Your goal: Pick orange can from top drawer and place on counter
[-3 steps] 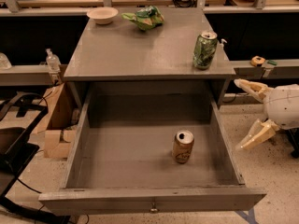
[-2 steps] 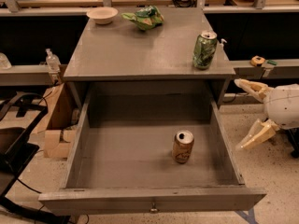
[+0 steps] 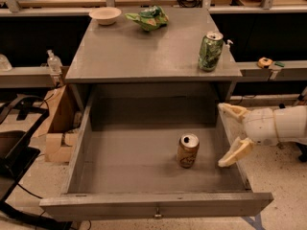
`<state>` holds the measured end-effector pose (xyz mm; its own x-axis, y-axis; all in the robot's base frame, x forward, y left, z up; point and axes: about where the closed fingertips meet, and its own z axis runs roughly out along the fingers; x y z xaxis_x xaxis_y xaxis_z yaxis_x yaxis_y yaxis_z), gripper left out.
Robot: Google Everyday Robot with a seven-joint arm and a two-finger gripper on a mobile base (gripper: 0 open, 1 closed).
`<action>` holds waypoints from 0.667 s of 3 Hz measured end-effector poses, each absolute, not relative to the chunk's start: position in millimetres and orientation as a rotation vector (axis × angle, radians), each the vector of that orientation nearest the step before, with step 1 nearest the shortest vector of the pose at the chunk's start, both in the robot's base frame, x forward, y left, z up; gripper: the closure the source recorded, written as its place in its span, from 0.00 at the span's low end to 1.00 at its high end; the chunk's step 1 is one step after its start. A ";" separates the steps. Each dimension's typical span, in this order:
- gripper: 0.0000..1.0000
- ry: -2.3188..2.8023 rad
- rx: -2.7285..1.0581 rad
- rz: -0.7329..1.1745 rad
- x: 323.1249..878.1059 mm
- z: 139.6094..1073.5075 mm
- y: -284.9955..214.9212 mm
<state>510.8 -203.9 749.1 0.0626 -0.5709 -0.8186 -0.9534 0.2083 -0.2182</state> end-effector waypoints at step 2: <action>0.00 1.585 -1.451 0.680 521.7 693.1 -158.3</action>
Offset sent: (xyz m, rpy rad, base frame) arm 0.0152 0.0691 -0.0834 0.1078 0.0708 0.0702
